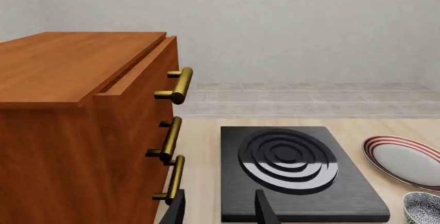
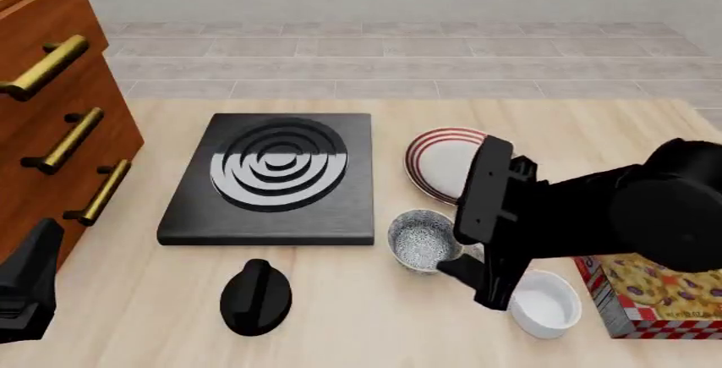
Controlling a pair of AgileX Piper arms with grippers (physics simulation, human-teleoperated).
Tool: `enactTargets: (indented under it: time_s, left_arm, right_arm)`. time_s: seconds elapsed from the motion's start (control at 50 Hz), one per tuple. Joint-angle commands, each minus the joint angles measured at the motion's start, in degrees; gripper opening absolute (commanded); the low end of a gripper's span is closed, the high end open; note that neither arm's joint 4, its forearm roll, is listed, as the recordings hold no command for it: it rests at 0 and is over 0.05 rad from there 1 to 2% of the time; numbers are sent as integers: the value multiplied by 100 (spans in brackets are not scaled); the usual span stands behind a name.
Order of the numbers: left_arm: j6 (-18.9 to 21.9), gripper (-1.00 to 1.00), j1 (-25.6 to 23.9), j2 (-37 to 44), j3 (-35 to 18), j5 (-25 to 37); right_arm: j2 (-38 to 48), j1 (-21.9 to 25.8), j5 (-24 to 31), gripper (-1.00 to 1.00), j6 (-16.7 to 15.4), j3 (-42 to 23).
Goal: Pick the akita bowl from table center and place it on the plate.
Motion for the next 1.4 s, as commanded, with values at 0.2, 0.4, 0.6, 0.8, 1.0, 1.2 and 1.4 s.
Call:
enactTargets:
  time_s: [0.2,0.4,0.6,0.8,1.0,1.2,1.4]
  left_arm:
    - [0,100,0,0,0,0]
    - [0,100,0,0,0,0]
    - [0,100,0,0,0,0]
    - [0,100,0,0,0,0]
    - [0,100,0,0,0,0]
    - [0,100,0,0,0,0]
    - [0,100,0,0,0,0]
  right_arm:
    - [446,-72,28,100,-535,-153]
    - [722,99,-174,100,-397,-91]
    - [975,171,-317,100,-251,-149]
    - [1252,215,-351,100,-189,-265]
    - [1531,171,-500,100,-222,-265]
    - [2011,219,-822,100,-73,-190]
    - [2209,178,-902,100,-139,-224]
